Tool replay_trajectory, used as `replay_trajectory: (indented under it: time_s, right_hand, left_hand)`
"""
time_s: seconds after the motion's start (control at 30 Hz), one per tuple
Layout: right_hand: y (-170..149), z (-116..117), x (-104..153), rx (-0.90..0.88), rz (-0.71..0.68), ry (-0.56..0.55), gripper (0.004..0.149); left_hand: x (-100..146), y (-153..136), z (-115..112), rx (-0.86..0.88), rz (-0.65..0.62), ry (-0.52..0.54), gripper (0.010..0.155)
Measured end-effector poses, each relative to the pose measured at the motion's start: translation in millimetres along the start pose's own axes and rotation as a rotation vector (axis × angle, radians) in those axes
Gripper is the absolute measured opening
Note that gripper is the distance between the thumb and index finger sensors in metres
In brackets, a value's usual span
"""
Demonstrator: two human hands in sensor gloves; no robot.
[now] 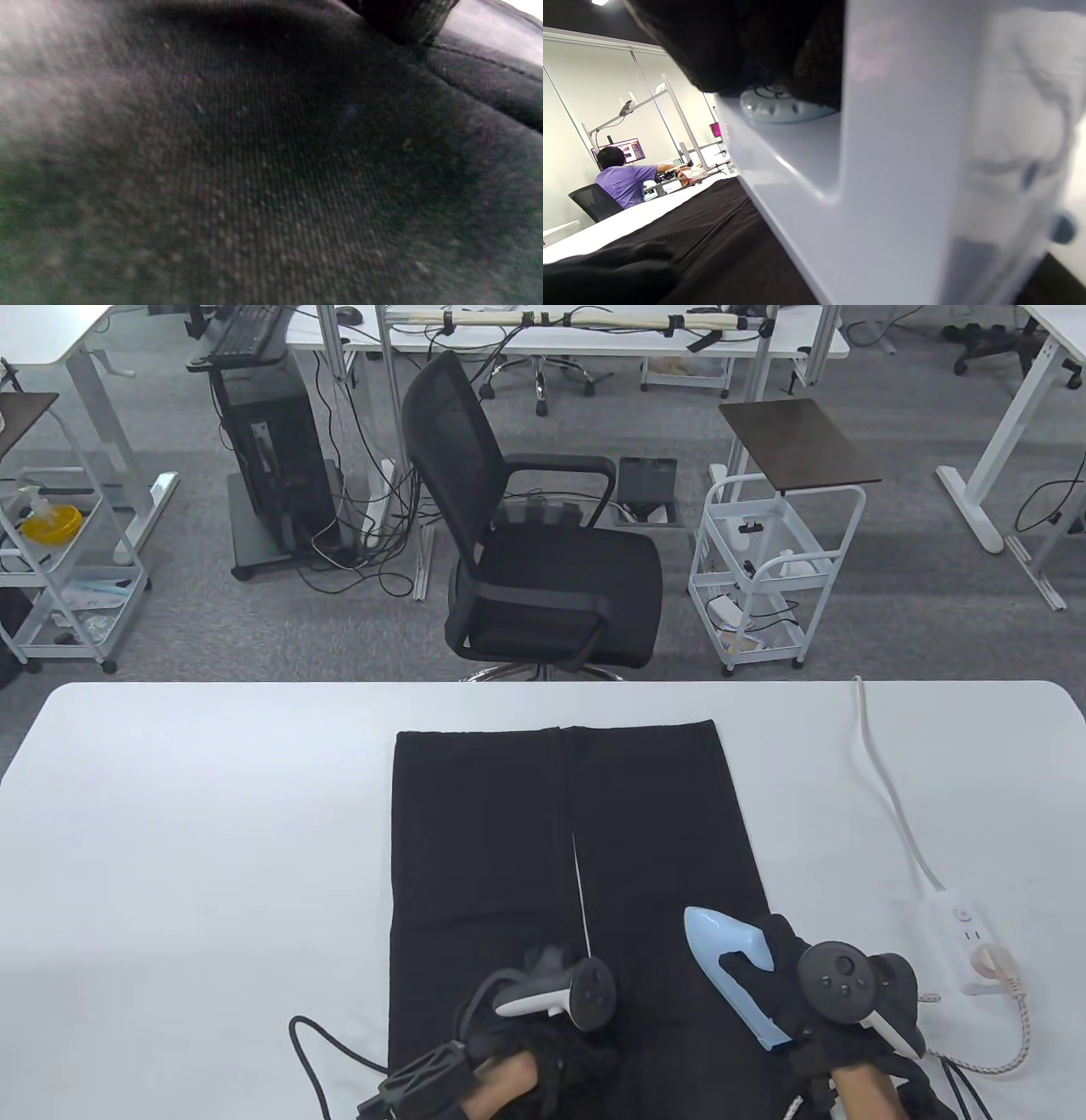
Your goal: Iron trousers with electric iron on table
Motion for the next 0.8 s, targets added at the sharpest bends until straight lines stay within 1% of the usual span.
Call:
replay_trajectory:
  time_s: [0.1, 0.13, 0.2, 0.27, 0.3, 0.33, 0.4, 0.47, 0.5, 0.53, 0.57, 0.63, 0.67, 0.8]
  right_hand:
    - [0, 0, 0, -0.001, 0.002, 0.003, 0.057]
    - [0, -1, 0, -0.001, 0.003, 0.002, 0.057]
    - [0, -1, 0, -0.002, 0.001, -0.001, 0.057]
    - [-1, 0, 0, -0.005, 0.001, -0.003, 0.057]
    - [-1, 0, 0, -0.005, 0.0, -0.002, 0.057]
    - [-1, 0, 0, -0.004, 0.0, -0.001, 0.057]
    - [-1, 1, 0, 0.002, -0.003, 0.006, 0.057]
    - [0, 5, 1, 0.009, -0.008, 0.025, 0.057]
    - [0, 6, 1, 0.013, -0.01, 0.034, 0.057]
    - [1, 8, 2, 0.018, -0.011, 0.047, 0.057]
    - [1, 10, 2, 0.024, -0.018, 0.062, 0.057]
    - [3, 15, 1, 0.036, -0.031, 0.096, 0.057]
    - [3, 16, 2, 0.041, -0.034, 0.109, 0.057]
    - [8, 27, 5, 0.099, -0.062, 0.189, 0.057]
  left_hand:
    - [10, 12, -7, -0.03, -0.014, -0.045, 0.097]
    - [14, 13, -3, -0.03, -0.02, -0.041, 0.094]
    - [17, 7, 13, 0.018, -0.041, 0.024, 0.091]
    - [16, -8, 35, 0.085, -0.017, 0.132, 0.094]
    - [11, -19, 46, 0.107, -0.005, 0.184, 0.096]
    - [5, -27, 52, 0.119, 0.003, 0.2, 0.097]
    - [-12, -48, 60, 0.145, 0.036, 0.189, 0.098]
    - [-32, -65, 58, 0.19, 0.027, 0.16, 0.1]
    - [-33, -66, 57, 0.225, -0.007, 0.147, 0.101]
    - [-30, -65, 58, 0.262, -0.025, 0.198, 0.102]
    - [-28, -63, 59, 0.242, -0.014, 0.211, 0.101]
    - [-26, -55, 53, 0.157, 0.0, 0.136, 0.103]
    - [-24, -52, 49, 0.147, -0.002, 0.113, 0.105]
    - [-15, -33, 29, 0.132, 0.001, 0.064, 0.107]
Point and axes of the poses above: the tracker on the back of each hand, its own y axis roughly to the thumb side, its own x axis roughly from the fingertips to the wrist, z = x × y, the point moved 5 cm from there along -x, roughly from the wrist to the fingertips, and after that the axes turned 13 degrees about -y, right-handed, at the moved point
